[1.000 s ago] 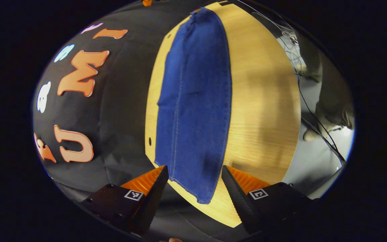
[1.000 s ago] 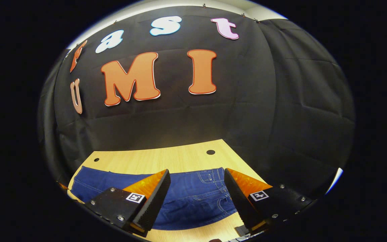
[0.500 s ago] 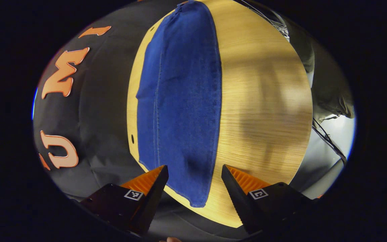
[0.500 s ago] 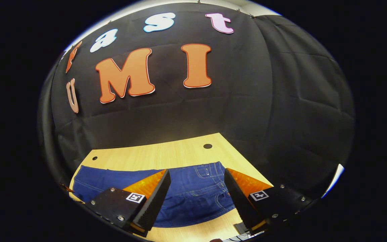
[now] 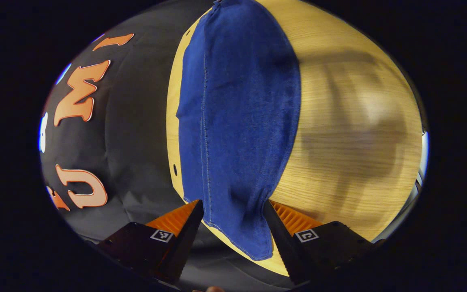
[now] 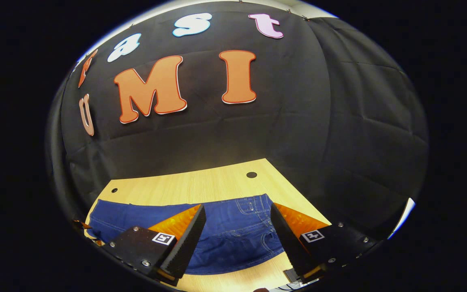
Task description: Grasp the waist and the cuffs of the jeans and fold them to make the two legs overlap; first hold the waist and fold one-third of the jeans toward the cuffs, then hold the cuffs and fold the remaining one-third in the same direction to finish folding.
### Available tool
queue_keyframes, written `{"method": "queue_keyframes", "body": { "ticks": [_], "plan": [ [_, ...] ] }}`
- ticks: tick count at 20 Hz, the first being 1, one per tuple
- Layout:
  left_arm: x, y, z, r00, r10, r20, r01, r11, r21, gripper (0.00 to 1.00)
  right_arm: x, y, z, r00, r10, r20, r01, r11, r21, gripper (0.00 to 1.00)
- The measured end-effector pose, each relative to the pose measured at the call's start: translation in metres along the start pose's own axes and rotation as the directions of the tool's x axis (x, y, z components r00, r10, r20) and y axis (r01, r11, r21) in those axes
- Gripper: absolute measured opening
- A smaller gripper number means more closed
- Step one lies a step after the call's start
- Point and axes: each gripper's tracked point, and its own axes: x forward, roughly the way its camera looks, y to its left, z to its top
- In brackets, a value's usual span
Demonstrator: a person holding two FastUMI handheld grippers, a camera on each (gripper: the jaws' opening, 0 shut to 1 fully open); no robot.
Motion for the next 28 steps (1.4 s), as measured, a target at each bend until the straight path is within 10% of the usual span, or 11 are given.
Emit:
{"method": "queue_keyframes", "body": {
  "ticks": [2, 6, 7, 11, 15, 19, 28],
  "plan": [
    [0.012, 0.003, 0.0, 1.0, -0.002, -0.003, 0.002, 1.0, -0.011, 0.87, 0.002, 0.006, -0.003, 1.0, 0.012, -0.01, -0.012, 1.0, -0.015, 0.97],
    [0.034, 0.002, 0.012, 1.0, 0.018, 0.014, -0.018, 0.999, 0.047, 0.42, 0.005, 0.011, -0.01, 1.0, 0.004, -0.015, -0.006, 0.996, -0.088, 0.98],
    [0.035, 0.003, 0.015, 1.0, 0.013, 0.005, -0.013, 0.997, 0.074, 0.15, 0.004, 0.01, -0.011, 1.0, 0.005, -0.01, -0.006, 0.993, -0.114, 0.98],
    [0.024, 0.006, 0.007, 0.999, -0.026, 0.021, 0.028, 0.997, -0.077, 0.07, -0.001, -0.018, 0.003, 0.996, -0.046, 0.08, 0.073, 0.925, -0.373, 0.98],
    [0.016, 0.017, 0.017, 0.999, 0.025, 0.034, -0.022, 0.997, -0.067, 0.06, -0.003, -0.044, -0.002, 0.99, -0.088, 0.107, 0.138, 0.652, -0.746, 0.98],
    [0.019, 0.01, 0.015, 1.0, 0.011, 0.016, -0.01, 1.0, -0.022, 0.05, 0.0, -0.062, -0.063, 0.998, -0.057, -0.005, 0.013, 0.299, -0.954, 0.98],
    [0.026, 0.015, 0.017, 0.999, -0.005, -0.048, 0.003, 0.999, -0.046, 0.05, 0.041, -0.097, -0.176, 0.971, 0.01, -0.237, -0.232, -0.172, -0.957, 0.98]
  ]
}}
